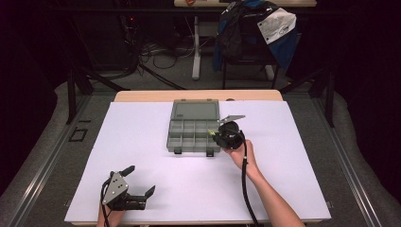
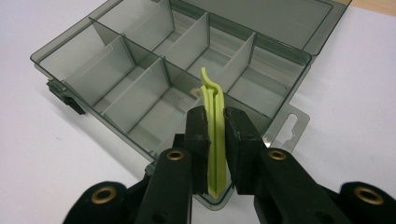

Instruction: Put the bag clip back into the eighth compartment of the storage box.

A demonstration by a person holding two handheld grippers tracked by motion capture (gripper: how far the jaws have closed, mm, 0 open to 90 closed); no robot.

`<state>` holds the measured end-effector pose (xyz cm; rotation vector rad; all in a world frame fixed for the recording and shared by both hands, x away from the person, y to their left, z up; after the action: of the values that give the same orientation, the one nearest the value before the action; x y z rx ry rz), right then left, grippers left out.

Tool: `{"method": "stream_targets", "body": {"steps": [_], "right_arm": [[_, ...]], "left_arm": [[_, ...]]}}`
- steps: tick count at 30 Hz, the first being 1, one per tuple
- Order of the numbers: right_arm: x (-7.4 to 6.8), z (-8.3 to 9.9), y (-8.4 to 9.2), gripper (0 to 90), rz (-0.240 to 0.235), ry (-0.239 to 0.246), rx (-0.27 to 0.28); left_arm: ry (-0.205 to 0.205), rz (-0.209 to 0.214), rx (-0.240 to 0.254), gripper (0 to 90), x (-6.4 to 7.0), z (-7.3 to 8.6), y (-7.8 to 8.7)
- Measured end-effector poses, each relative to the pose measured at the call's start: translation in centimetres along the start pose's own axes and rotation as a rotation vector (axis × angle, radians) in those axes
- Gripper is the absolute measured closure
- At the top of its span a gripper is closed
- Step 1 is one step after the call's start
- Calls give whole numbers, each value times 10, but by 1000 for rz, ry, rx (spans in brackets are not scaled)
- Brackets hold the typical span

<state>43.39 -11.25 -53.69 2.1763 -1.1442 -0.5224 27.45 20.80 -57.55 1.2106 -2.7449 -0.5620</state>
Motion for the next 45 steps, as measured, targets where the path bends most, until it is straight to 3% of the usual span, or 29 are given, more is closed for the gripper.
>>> {"method": "stream_targets", "body": {"steps": [32,42,43,45], "right_arm": [[1,4,-10,799,18,-15,-27],[-4,1,-1,546,12,33,-2],[-5,0,2,458,-4,43,16],[-7,1,6,379,-28,58,14]], "left_arm": [[0,0,1,0,0,0,0],[2,1,5,0,0,0,1],[2,0,6,0,0,0,1],[3,0,6,0,-1,0,1]]}}
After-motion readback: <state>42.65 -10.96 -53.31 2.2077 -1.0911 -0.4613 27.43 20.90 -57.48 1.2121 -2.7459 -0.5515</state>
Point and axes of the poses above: each handheld gripper's, and its own axes: y roughly backward along the jaws, z roughly out of its underside, x roughly to its right, the point moved 4 cm from there along -y, roughly forward along the jaws, and after that the axes turned 1 degree about z, right-handed, at the moved point
